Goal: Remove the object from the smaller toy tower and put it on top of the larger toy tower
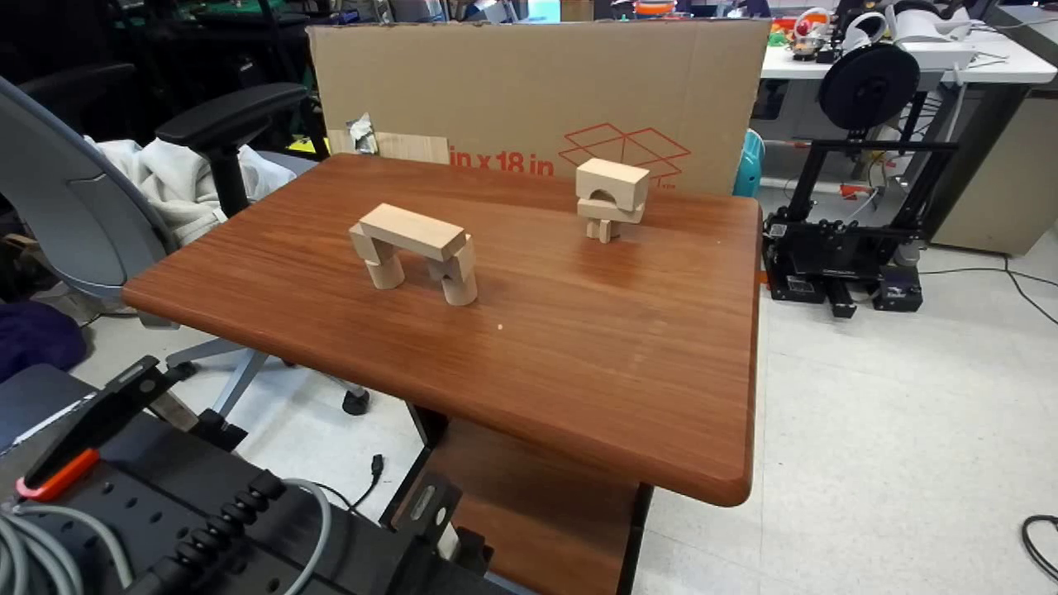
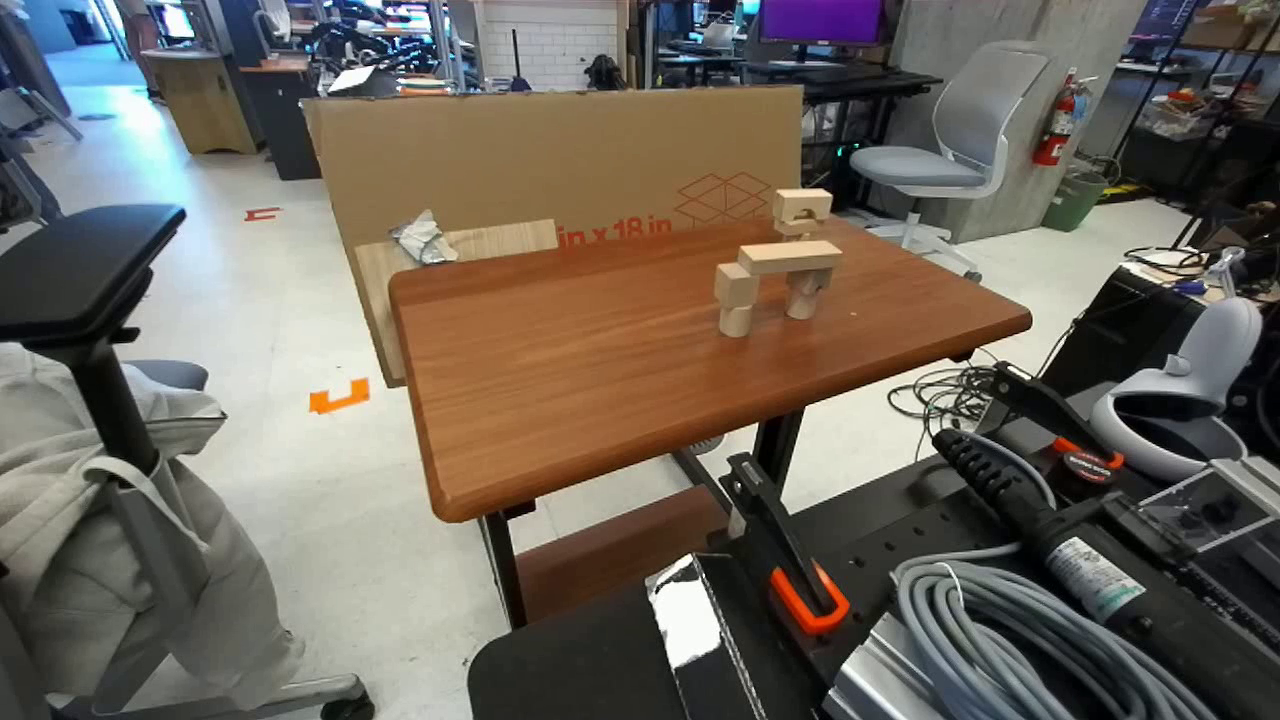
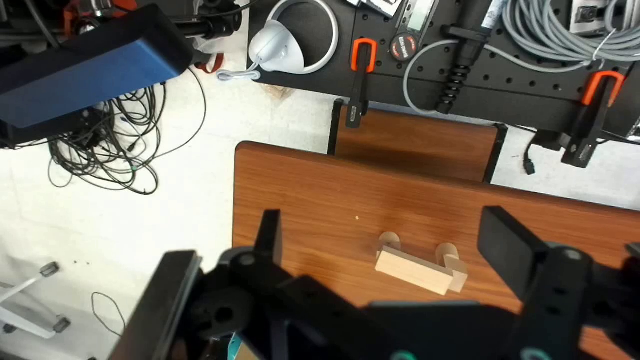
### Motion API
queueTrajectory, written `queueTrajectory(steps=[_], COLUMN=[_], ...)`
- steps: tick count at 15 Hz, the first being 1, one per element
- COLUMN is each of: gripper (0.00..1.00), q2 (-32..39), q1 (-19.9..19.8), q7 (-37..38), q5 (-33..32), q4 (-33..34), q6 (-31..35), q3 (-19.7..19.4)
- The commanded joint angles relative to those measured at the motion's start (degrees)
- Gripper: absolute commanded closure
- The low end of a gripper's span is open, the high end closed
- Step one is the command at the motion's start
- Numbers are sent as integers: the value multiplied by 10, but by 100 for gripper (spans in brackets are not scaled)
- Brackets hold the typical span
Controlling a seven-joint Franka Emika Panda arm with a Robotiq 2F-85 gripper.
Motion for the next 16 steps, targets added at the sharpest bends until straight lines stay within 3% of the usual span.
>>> queueTrajectory(steps=[1, 13, 16], gripper=[0, 0, 0], q2=[0, 0, 43], q1=[7, 7, 7], q7=[4, 4, 5], q5=[-4, -4, -16], q4=[1, 1, -15], q6=[-3, -3, 47], q3=[-6, -6, -5])
